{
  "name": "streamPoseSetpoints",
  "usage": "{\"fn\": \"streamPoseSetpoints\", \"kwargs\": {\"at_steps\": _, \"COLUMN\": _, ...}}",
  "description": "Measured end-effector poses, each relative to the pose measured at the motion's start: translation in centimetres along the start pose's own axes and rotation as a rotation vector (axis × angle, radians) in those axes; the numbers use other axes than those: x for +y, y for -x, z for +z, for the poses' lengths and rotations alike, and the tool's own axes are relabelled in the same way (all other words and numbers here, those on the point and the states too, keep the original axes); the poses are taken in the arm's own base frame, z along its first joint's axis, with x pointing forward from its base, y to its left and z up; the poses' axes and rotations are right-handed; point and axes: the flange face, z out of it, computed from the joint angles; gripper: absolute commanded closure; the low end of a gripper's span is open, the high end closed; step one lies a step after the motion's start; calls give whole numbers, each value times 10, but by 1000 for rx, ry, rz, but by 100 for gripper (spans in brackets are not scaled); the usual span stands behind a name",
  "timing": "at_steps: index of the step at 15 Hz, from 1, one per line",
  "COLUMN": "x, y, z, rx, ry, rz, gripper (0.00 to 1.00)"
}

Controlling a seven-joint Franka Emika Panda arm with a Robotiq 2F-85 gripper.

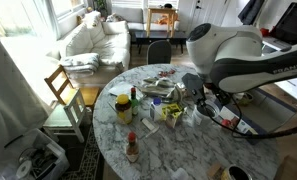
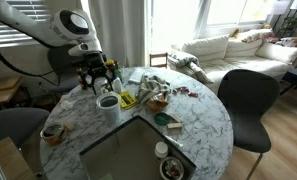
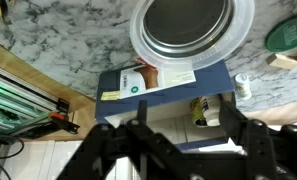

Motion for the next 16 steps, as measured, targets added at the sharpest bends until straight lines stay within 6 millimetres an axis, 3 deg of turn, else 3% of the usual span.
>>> {"fn": "streamPoseSetpoints", "kwargs": {"at_steps": 2, "x": -2, "y": -6, "z": -2, "rx": -7, "ry": 1, "rz": 13, "gripper": 4}}
{"fn": "streamPoseSetpoints", "kwargs": {"at_steps": 3, "x": -3, "y": -9, "z": -4, "rx": -10, "ry": -1, "rz": 18, "gripper": 2}}
{"fn": "streamPoseSetpoints", "kwargs": {"at_steps": 9, "x": -5, "y": -13, "z": -2, "rx": -18, "ry": 5, "rz": 7, "gripper": 0}}
{"fn": "streamPoseSetpoints", "kwargs": {"at_steps": 16, "x": -22, "y": -26, "z": 37, "rx": -247, "ry": 29, "rz": -256, "gripper": 0}}
